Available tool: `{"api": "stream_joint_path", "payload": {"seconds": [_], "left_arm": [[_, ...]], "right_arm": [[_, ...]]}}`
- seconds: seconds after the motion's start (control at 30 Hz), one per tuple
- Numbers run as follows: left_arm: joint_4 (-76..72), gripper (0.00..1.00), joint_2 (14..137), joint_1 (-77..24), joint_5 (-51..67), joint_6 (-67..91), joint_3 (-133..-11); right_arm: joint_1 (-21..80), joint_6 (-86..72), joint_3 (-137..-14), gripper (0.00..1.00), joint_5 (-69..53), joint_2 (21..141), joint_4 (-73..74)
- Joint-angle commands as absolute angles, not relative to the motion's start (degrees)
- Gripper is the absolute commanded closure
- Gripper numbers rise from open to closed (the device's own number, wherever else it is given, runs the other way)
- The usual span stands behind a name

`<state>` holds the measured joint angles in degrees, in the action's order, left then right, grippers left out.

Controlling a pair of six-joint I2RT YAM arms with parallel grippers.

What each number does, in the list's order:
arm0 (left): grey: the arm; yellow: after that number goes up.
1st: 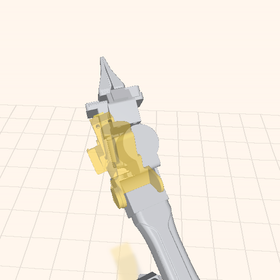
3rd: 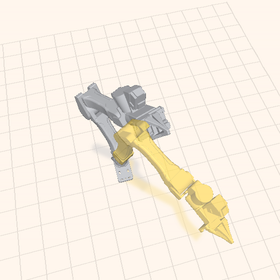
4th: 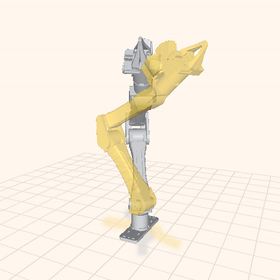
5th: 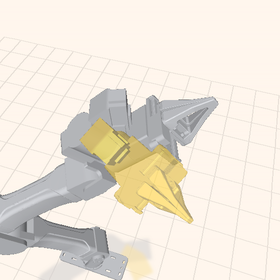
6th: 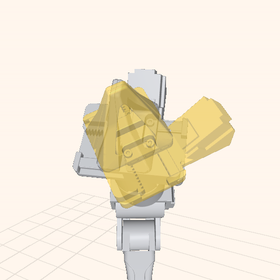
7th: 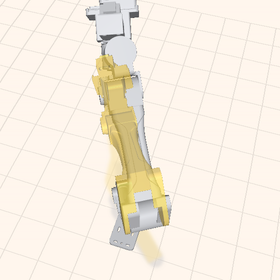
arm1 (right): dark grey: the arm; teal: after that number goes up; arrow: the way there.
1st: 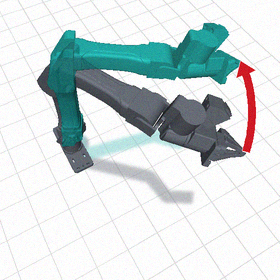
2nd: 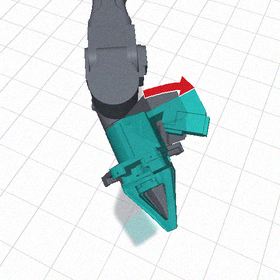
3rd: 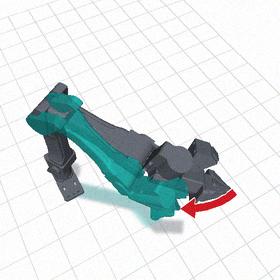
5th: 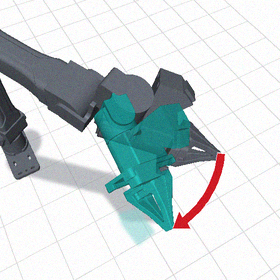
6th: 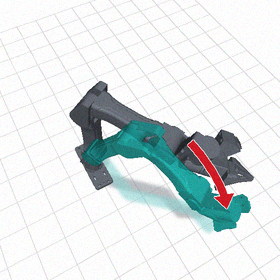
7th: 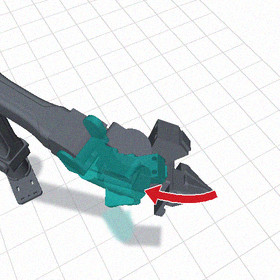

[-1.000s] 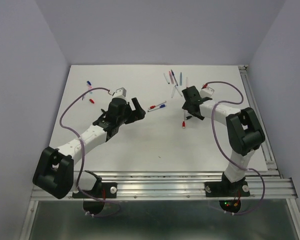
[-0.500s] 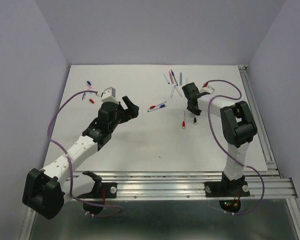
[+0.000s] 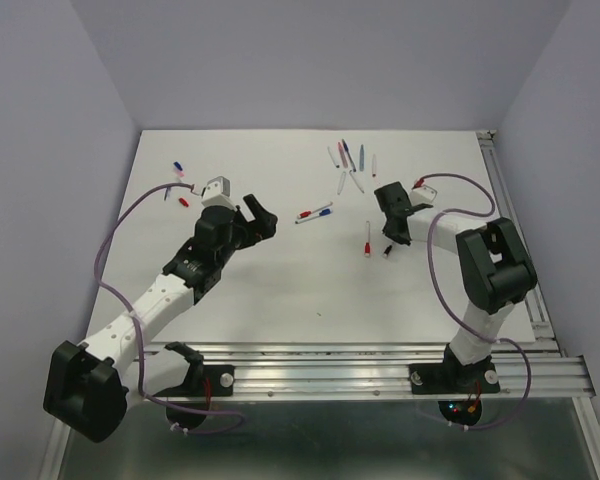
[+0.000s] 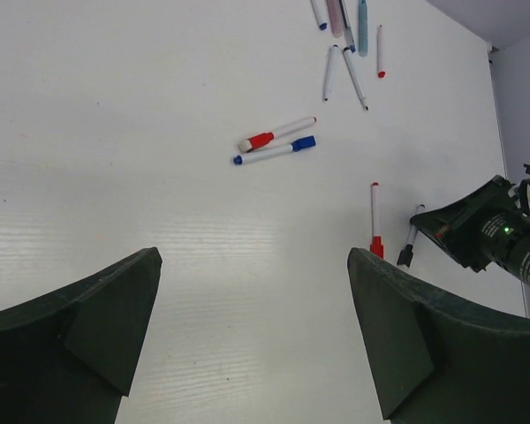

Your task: Open the pen caps

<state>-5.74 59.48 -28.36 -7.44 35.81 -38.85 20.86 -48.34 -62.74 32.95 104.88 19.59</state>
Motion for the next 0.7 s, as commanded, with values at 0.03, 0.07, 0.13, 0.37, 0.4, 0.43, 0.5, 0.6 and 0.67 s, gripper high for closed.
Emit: {"api": "stream_joint_path", "payload": {"seconds": [0.03,0.07,0.13,0.37,0.4,0.43,0.5,0.6,0.67], "left_arm": [[-9.75,0.01,58.19,-28.04,-0.37,33.75,-37.97],[-10.89,0.01,58.18,-28.04,5.04,33.23,-37.62],[-15.19,0.01,58.01,-28.04,11.04,32.61,-36.22],[-29.97,0.01,61.34,-33.20,29.47,36.47,-31.91],[-30.23,0.01,61.70,-34.70,28.14,36.91,-31.82],[-30.41,0.01,62.66,-36.37,27.08,37.00,-31.90],[-31.72,0.01,63.72,-40.15,25.93,37.44,-31.82],[-33.05,0.01,66.26,-42.71,25.66,38.06,-31.73],[-33.13,0.02,66.97,-42.89,26.01,37.44,-31.38]], "right_arm": [[21.01,-41.23,-55.91,0.99,32.00,94.59,16.36],[21.09,-39.65,-53.90,0.99,30.95,92.13,15.13],[21.18,-38.33,-51.08,0.99,27.00,87.65,10.39],[36.71,-45.06,-42.54,0.99,24.45,71.46,1.66],[39.52,-46.74,-43.06,0.99,27.04,70.85,3.67],[44.08,-49.11,-44.20,0.99,29.59,70.75,4.65],[47.97,-55.27,-44.73,0.99,35.41,70.93,5.54],[53.95,-58.62,-45.35,0.99,38.76,72.07,3.26],[56.86,-58.97,-47.18,0.99,39.81,73.38,3.07]]}}
